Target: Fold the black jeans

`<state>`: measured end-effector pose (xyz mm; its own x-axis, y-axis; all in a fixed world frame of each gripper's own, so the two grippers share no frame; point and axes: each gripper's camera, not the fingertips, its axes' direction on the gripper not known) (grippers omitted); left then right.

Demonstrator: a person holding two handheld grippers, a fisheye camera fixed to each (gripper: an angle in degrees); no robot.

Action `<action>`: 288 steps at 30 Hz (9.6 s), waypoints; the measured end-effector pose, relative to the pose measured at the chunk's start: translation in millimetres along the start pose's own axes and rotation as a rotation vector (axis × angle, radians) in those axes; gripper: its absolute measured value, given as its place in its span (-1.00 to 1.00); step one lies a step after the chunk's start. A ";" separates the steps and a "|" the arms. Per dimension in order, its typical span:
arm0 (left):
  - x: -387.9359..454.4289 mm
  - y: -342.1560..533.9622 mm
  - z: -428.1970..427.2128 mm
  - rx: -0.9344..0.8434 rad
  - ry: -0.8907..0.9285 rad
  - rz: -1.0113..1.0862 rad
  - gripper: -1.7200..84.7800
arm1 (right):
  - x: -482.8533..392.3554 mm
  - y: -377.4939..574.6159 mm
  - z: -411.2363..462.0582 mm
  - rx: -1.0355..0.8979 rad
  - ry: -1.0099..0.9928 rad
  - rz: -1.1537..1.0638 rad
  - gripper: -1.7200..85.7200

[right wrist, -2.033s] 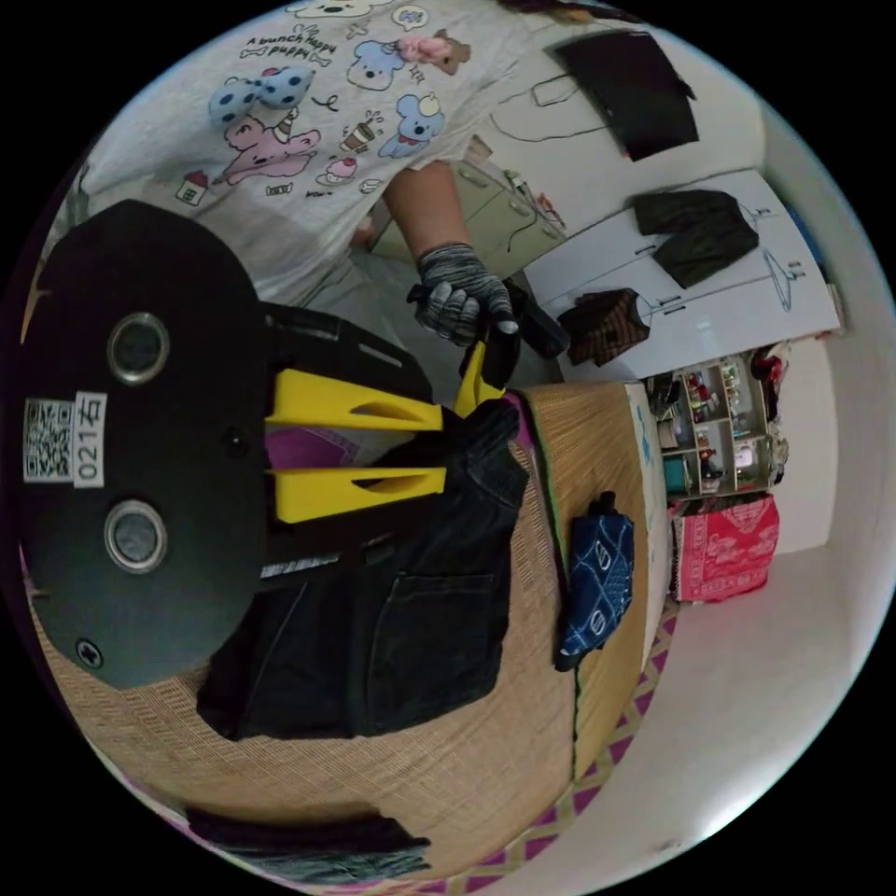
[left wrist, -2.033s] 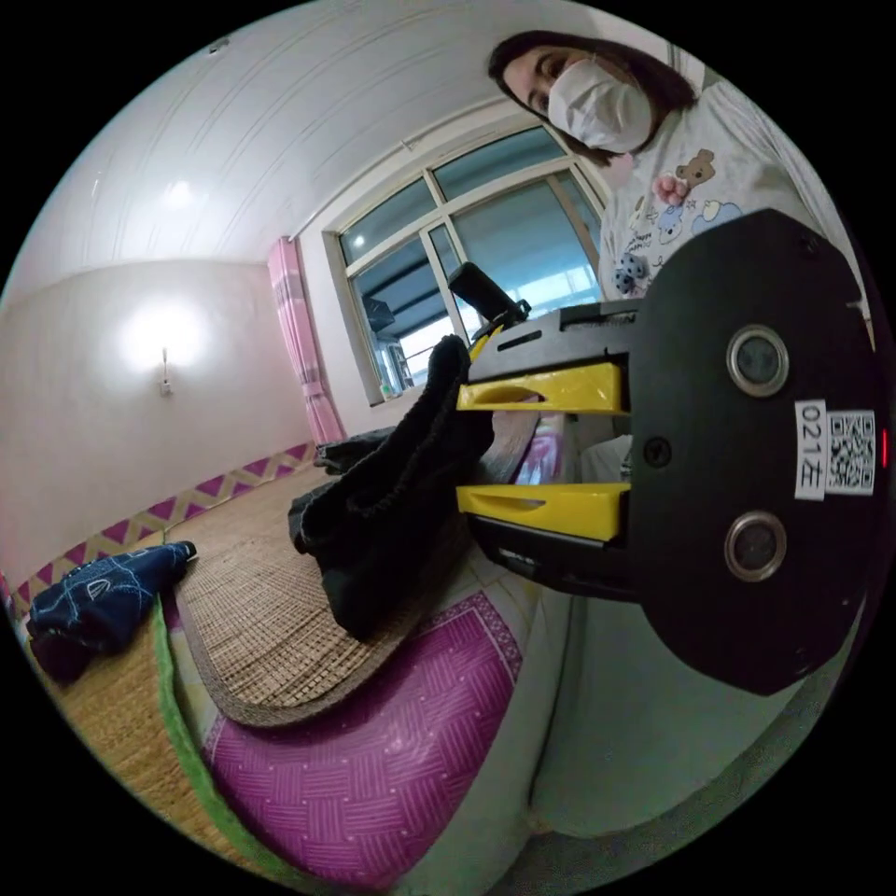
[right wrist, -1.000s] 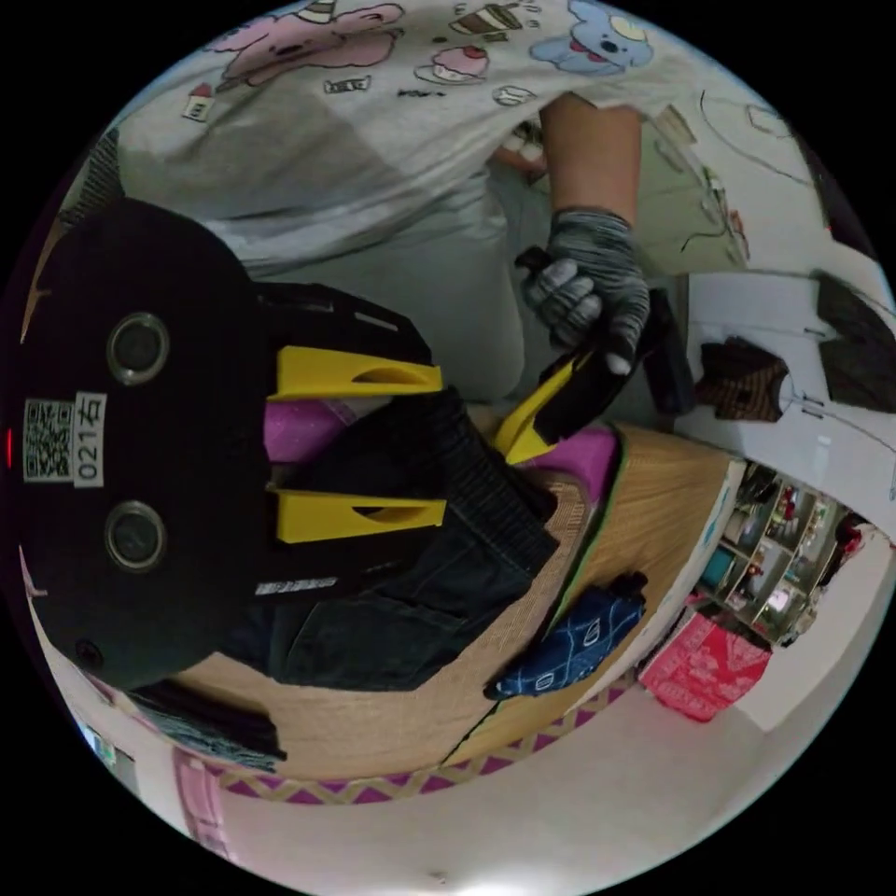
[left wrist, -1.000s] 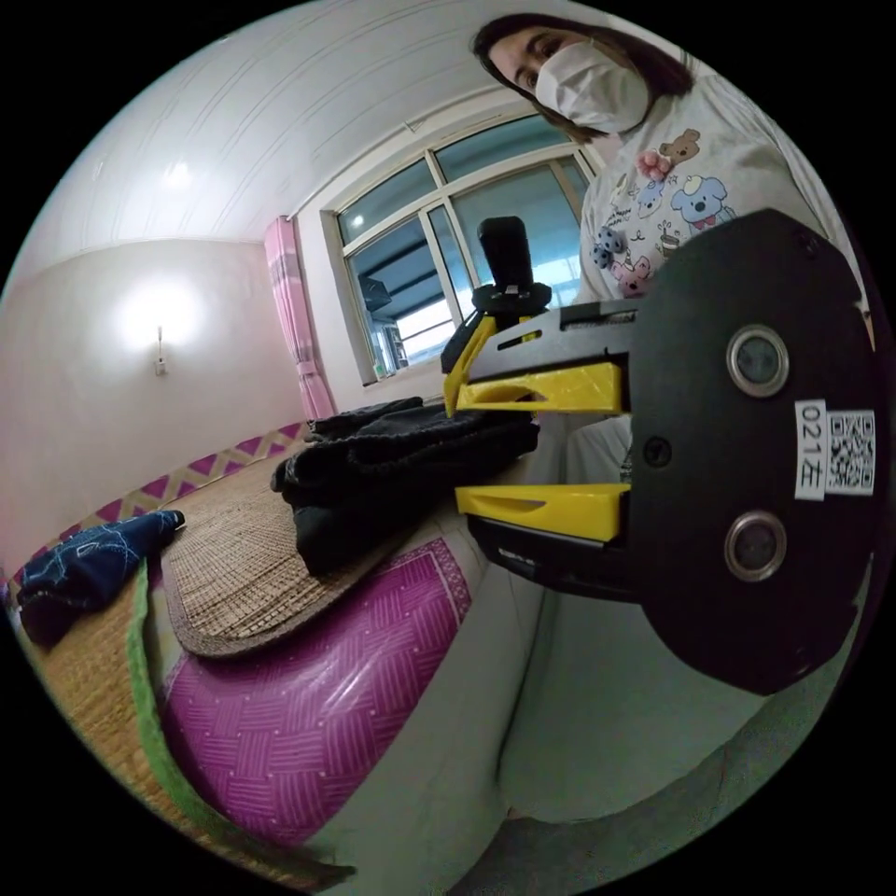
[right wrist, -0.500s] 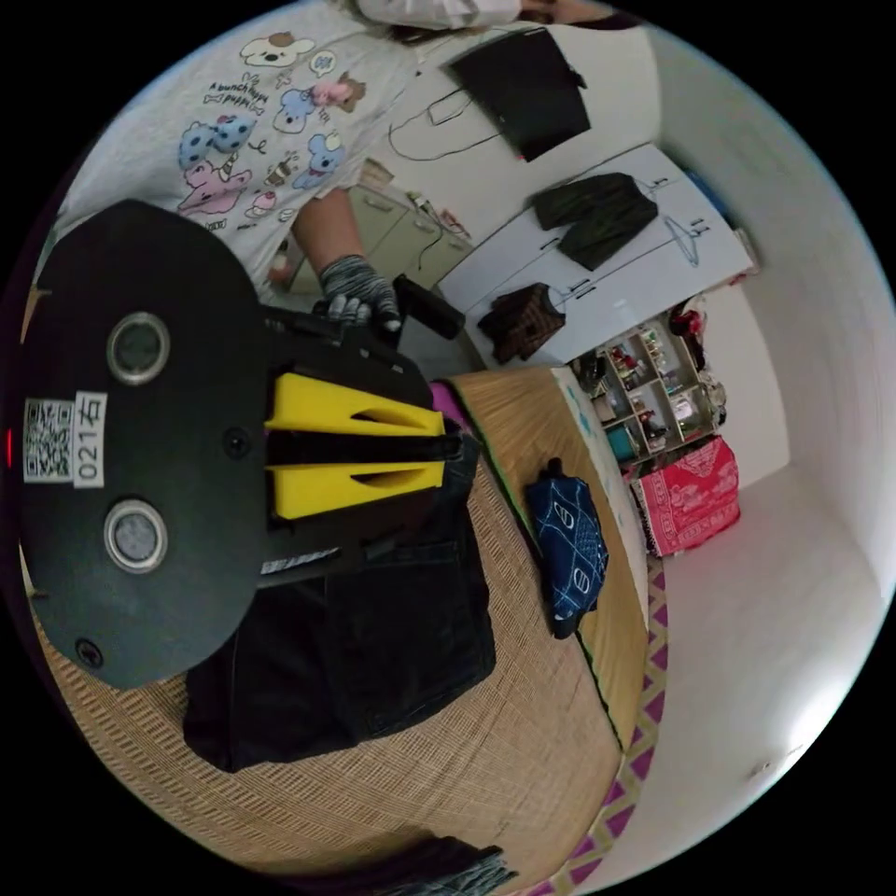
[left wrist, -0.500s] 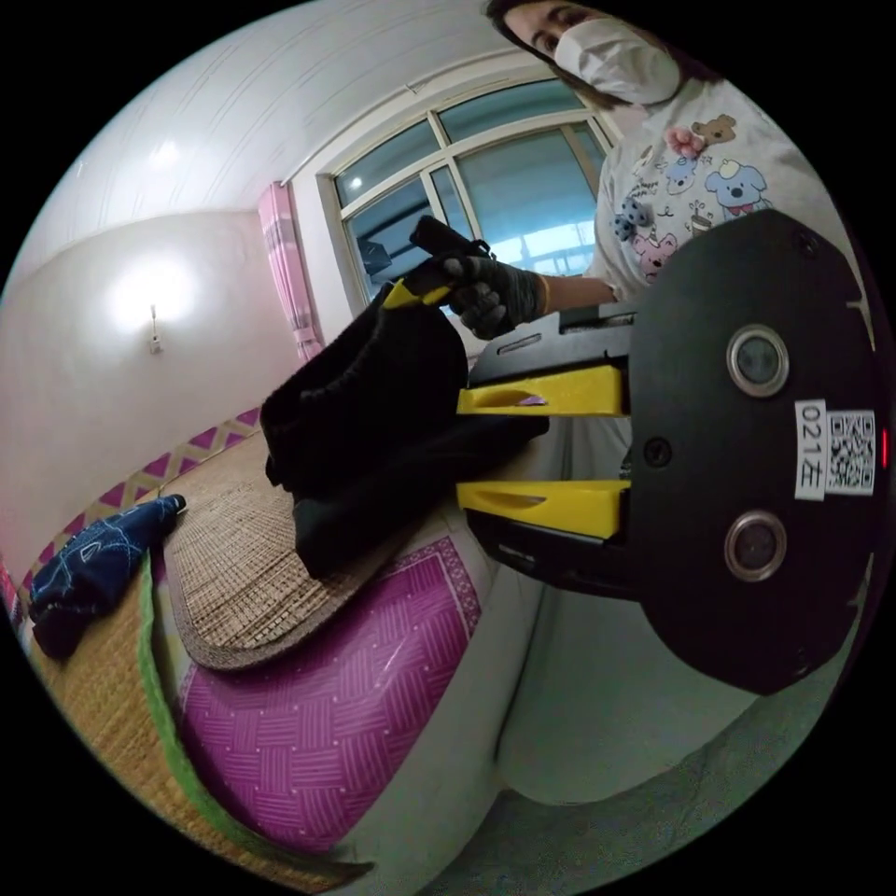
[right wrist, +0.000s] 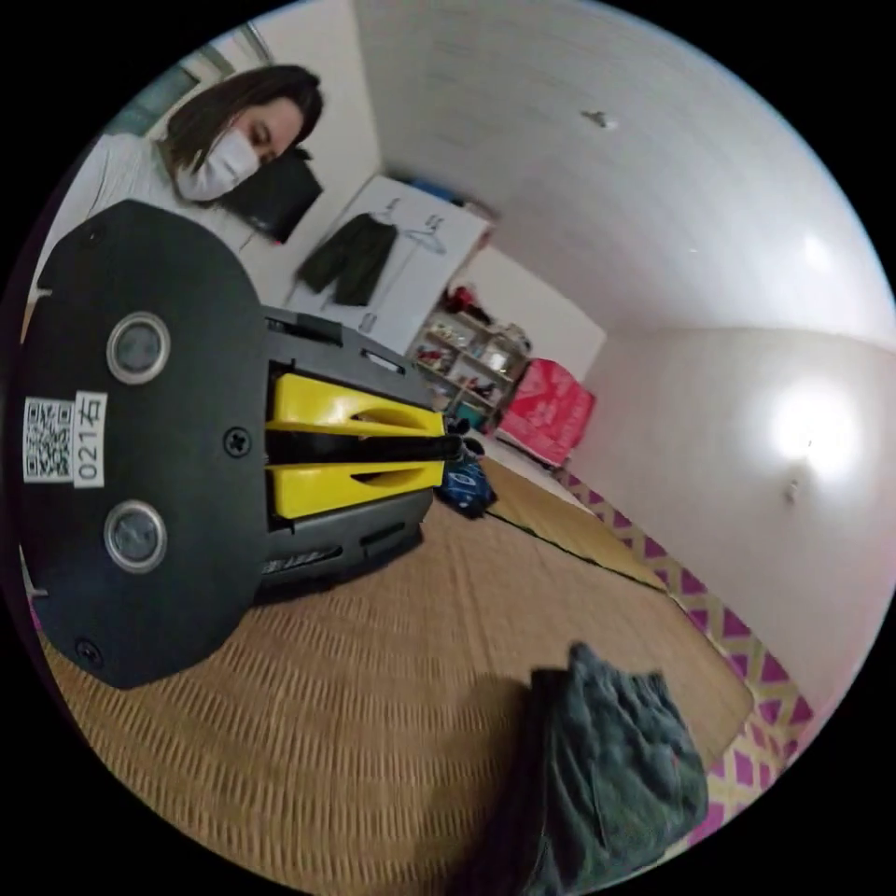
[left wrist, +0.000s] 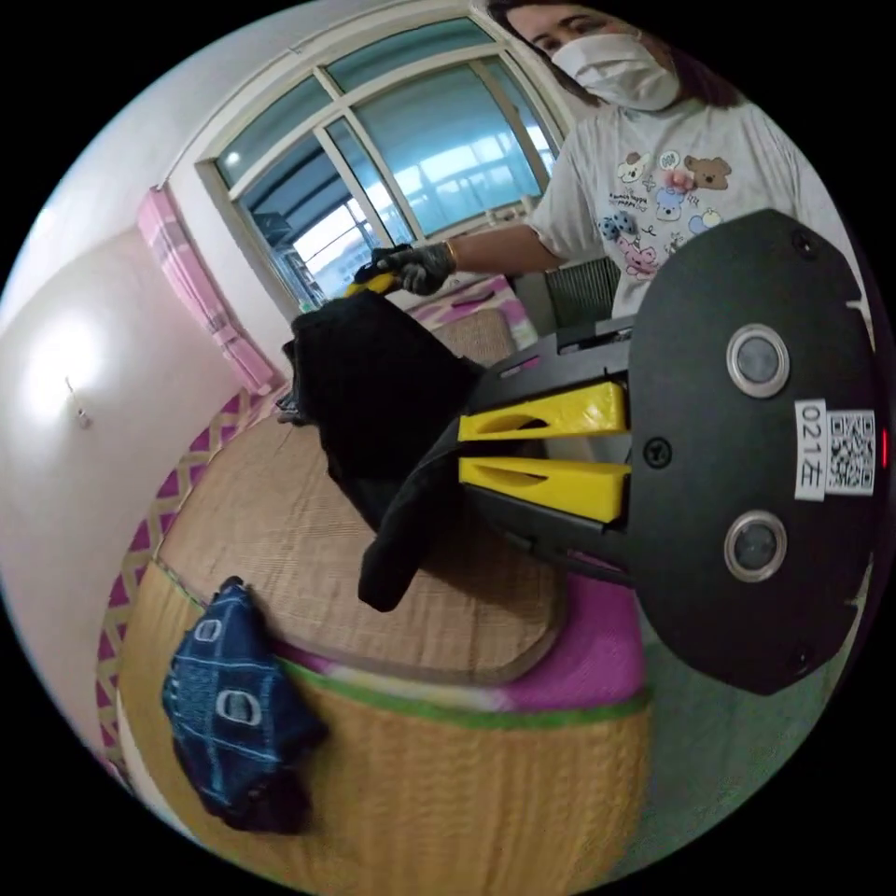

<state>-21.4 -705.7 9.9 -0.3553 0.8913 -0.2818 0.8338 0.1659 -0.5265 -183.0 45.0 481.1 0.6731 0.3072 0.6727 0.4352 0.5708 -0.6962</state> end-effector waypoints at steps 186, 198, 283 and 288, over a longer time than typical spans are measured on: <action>-12.2 201.7 -311.2 0.542 -0.308 -0.299 -0.83 | -27.2 334.0 -414.8 0.391 0.755 0.294 -0.76; -38.2 207.7 -310.2 0.530 -0.203 -0.442 -0.81 | -3.2 336.9 -436.5 0.412 0.570 0.429 -0.76; -191.3 -120.9 -226.3 0.167 -0.441 -0.386 -0.97 | -30.3 252.4 93.5 -0.631 0.620 -0.612 -0.79; -184.3 -89.7 -223.8 0.242 -0.047 -0.343 -0.80 | -24.5 258.6 91.2 -0.587 0.608 -0.571 -0.78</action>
<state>63.8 -790.3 288.6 -0.6187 0.7804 -0.0904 0.5427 0.3413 -0.7675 -141.4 254.6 307.4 0.3913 -0.4259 0.8158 0.9010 -0.0031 -0.4338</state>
